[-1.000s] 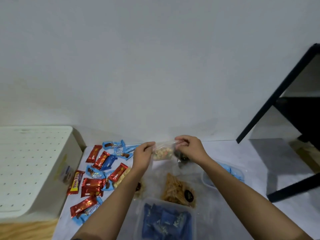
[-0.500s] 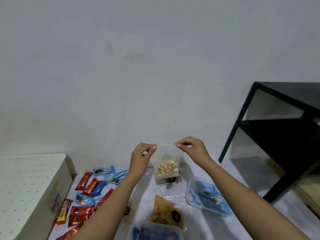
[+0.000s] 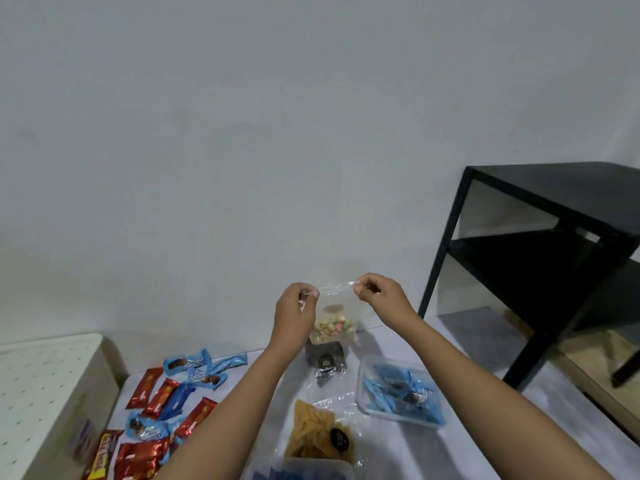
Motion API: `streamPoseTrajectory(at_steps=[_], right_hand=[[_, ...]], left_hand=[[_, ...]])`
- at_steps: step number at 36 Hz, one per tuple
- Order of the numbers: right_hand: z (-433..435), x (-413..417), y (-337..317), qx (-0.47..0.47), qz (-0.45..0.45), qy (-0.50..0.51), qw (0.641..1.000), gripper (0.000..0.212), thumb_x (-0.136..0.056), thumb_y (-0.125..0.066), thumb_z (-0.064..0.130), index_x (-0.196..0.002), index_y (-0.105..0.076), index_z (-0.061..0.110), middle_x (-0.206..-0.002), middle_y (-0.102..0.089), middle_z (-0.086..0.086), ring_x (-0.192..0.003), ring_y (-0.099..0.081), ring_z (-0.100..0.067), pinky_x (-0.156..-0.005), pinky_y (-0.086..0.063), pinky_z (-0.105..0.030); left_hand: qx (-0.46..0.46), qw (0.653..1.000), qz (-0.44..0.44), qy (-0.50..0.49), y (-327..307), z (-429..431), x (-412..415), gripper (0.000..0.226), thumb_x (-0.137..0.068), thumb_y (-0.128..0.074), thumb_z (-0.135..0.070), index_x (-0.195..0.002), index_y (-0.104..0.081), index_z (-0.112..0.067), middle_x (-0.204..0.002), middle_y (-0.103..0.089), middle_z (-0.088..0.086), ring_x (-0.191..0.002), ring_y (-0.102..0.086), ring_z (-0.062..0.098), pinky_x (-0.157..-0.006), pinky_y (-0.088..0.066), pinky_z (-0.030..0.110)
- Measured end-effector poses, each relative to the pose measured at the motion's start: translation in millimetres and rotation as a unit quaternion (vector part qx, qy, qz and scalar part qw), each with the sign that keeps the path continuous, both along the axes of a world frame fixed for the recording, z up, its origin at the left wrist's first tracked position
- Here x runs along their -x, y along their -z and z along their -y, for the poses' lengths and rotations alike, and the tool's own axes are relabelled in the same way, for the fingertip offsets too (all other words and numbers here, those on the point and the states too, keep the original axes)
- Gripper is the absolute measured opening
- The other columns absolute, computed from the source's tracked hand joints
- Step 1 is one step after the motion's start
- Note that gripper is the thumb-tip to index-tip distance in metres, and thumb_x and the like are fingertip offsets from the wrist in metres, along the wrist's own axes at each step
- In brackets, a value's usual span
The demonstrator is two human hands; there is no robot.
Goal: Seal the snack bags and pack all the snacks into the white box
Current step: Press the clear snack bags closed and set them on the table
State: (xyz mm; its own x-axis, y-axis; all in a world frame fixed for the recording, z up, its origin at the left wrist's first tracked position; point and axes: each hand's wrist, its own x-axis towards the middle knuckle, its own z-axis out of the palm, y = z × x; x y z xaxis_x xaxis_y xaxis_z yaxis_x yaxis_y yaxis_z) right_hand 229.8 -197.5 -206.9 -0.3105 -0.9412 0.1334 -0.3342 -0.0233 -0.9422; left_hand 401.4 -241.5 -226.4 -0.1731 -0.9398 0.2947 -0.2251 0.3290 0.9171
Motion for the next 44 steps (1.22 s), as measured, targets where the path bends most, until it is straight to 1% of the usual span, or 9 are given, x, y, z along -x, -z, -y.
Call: streamPoseTrajectory(at_steps=[3, 9, 14, 20, 25, 32, 36, 40, 44], right_hand=[[-1, 1, -3, 0.007, 0.000, -0.005, 1.000, 0.011, -0.087, -0.058, 0.002, -0.079, -0.058, 0.009, -0.074, -0.055, 0.001, -0.067, -0.051, -0.009, -0.066, -0.043, -0.009], [-1, 0, -2, -0.015, 0.003, -0.055, 0.998, 0.014, -0.085, -0.063, 0.008, -0.073, -0.062, 0.015, -0.076, -0.060, -0.007, -0.072, -0.055, -0.017, -0.076, -0.046, -0.026], [1, -7, 0, -0.017, -0.011, -0.063, 0.998, 0.021, -0.085, -0.059, 0.001, -0.071, -0.059, 0.017, -0.070, -0.056, 0.000, -0.066, -0.050, -0.011, -0.065, -0.043, -0.011], [5, -13, 2, -0.020, -0.037, -0.071, 0.997, 0.017, -0.084, -0.064, 0.008, -0.072, -0.060, 0.019, -0.071, -0.055, 0.004, -0.064, -0.044, -0.006, -0.063, -0.038, -0.011], [8, -18, -1, -0.010, -0.043, -0.072, 0.996, 0.025, -0.083, -0.063, 0.000, -0.068, -0.058, 0.020, -0.068, -0.054, 0.006, -0.061, -0.046, 0.003, -0.062, -0.037, -0.005], [13, -22, -3, -0.022, -0.067, -0.081, 0.994, 0.018, -0.079, -0.069, 0.011, -0.067, -0.062, 0.022, -0.066, -0.057, 0.006, -0.062, -0.047, -0.007, -0.064, -0.040, -0.018], [16, -29, -6, -0.014, -0.074, -0.093, 0.993, 0.026, -0.079, -0.067, 0.004, -0.064, -0.059, 0.023, -0.062, -0.054, 0.006, -0.057, -0.045, -0.001, -0.061, -0.038, -0.015], [17, -28, -9, -0.012, -0.072, -0.078, 0.994, 0.027, -0.079, -0.066, 0.002, -0.063, -0.058, 0.022, -0.066, -0.054, 0.001, -0.061, -0.045, -0.007, -0.060, -0.036, -0.014], [17, -29, -11, -0.013, -0.077, -0.065, 0.995, 0.024, -0.081, -0.064, 0.004, -0.065, -0.059, 0.021, -0.071, -0.056, -0.004, -0.067, -0.047, -0.011, -0.063, -0.037, -0.018]], left_hand=[[0.013, 1.000, 0.008, -0.001, -2, 1, 5, 0.007, -0.091, -0.054, -0.009, -0.087, -0.057, -0.014, -0.091, -0.059, 0.001, -0.079, -0.053, 0.005, -0.067, -0.039, 0.003], [0.000, 1.000, 0.001, 0.000, -1, 6, 2, 0.012, -0.090, -0.053, -0.006, -0.084, -0.057, -0.015, -0.089, -0.059, 0.001, -0.078, -0.053, 0.006, -0.066, -0.039, 0.001], [-0.007, 1.000, 0.011, 0.013, 4, 6, -2, 0.013, -0.090, -0.052, -0.005, -0.083, -0.057, -0.015, -0.083, -0.058, -0.004, -0.076, -0.053, 0.003, -0.064, -0.039, 0.002], [-0.003, 1.000, 0.010, 0.010, 3, 9, -5, 0.014, -0.089, -0.053, -0.005, -0.082, -0.057, -0.016, -0.084, -0.059, -0.004, -0.076, -0.053, 0.003, -0.066, -0.040, 0.003], [-0.004, 1.000, 0.021, 0.020, 2, 11, -8, 0.013, -0.090, -0.054, -0.005, -0.082, -0.058, -0.015, -0.085, -0.060, -0.002, -0.077, -0.054, 0.002, -0.066, -0.040, 0.003], [-0.006, 0.999, 0.030, 0.029, -2, 16, -11, 0.008, -0.089, -0.056, -0.008, -0.084, -0.059, -0.012, -0.083, -0.060, -0.003, -0.074, -0.053, 0.001, -0.064, -0.038, 0.003], [-0.027, 0.997, 0.037, 0.056, -6, 19, -11, 0.007, -0.088, -0.060, -0.010, -0.082, -0.061, -0.014, -0.074, -0.058, -0.009, -0.069, -0.052, 0.001, -0.061, -0.038, 0.006], [-0.060, 0.993, 0.016, 0.097, -9, 24, -18, 0.010, -0.086, -0.064, -0.014, -0.077, -0.065, -0.018, -0.070, -0.064, -0.003, -0.063, -0.055, 0.001, -0.063, -0.042, 0.010], [-0.062, 0.994, -0.008, 0.094, -9, 24, -22, 0.008, -0.086, -0.063, -0.015, -0.080, -0.067, -0.015, -0.074, -0.067, 0.001, -0.073, -0.060, 0.012, -0.072, -0.046, 0.018]])
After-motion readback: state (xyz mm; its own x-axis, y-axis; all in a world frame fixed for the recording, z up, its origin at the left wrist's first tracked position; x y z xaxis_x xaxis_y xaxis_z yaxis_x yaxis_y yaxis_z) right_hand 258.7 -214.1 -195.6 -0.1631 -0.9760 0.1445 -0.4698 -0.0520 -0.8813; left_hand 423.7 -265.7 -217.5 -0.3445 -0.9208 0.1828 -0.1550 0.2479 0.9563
